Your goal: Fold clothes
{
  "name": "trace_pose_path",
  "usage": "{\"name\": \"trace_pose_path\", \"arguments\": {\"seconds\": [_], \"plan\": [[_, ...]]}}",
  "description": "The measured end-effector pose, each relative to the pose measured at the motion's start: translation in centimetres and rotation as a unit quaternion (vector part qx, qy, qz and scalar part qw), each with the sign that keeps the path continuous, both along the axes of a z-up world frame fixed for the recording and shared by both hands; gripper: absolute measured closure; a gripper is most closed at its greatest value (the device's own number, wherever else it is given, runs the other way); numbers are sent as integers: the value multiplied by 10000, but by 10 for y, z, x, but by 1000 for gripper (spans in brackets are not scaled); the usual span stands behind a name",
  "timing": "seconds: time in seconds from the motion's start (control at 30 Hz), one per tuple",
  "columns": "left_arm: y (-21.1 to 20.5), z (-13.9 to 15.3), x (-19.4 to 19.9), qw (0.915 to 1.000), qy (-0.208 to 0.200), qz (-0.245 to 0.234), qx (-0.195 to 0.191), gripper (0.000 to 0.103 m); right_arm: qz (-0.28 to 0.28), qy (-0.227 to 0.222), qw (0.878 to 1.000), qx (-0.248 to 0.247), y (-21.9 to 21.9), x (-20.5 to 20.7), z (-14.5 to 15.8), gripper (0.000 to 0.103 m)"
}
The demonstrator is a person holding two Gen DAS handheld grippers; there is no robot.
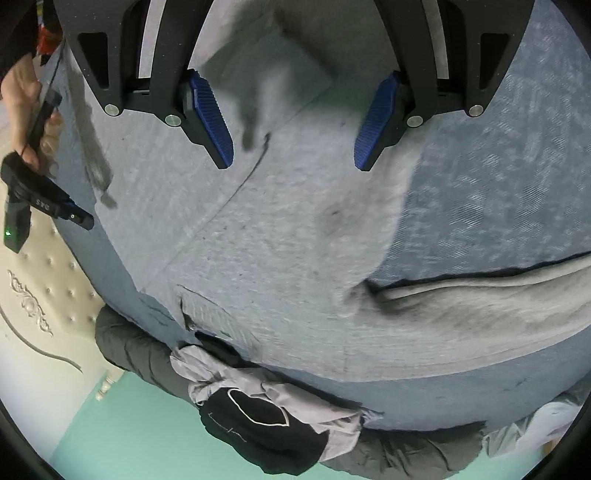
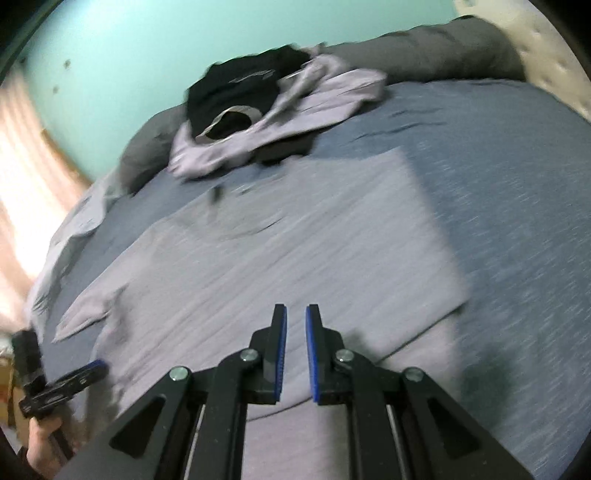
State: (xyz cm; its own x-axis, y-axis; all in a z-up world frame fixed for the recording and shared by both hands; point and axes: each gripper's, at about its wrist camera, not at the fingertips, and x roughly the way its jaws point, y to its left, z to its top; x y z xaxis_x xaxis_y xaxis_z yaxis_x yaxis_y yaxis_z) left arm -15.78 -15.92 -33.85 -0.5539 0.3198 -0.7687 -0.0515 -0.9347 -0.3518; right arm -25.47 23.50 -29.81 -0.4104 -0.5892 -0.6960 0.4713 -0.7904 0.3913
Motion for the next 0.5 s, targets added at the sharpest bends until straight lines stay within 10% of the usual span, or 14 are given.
{"name": "trace_pose_path", "arguments": {"seconds": [0.5], "plan": [[-7, -15, 37, 9973, -173, -139, -693, 31, 1314, -818, 9869, 448, -98, 112, -54, 93]]}}
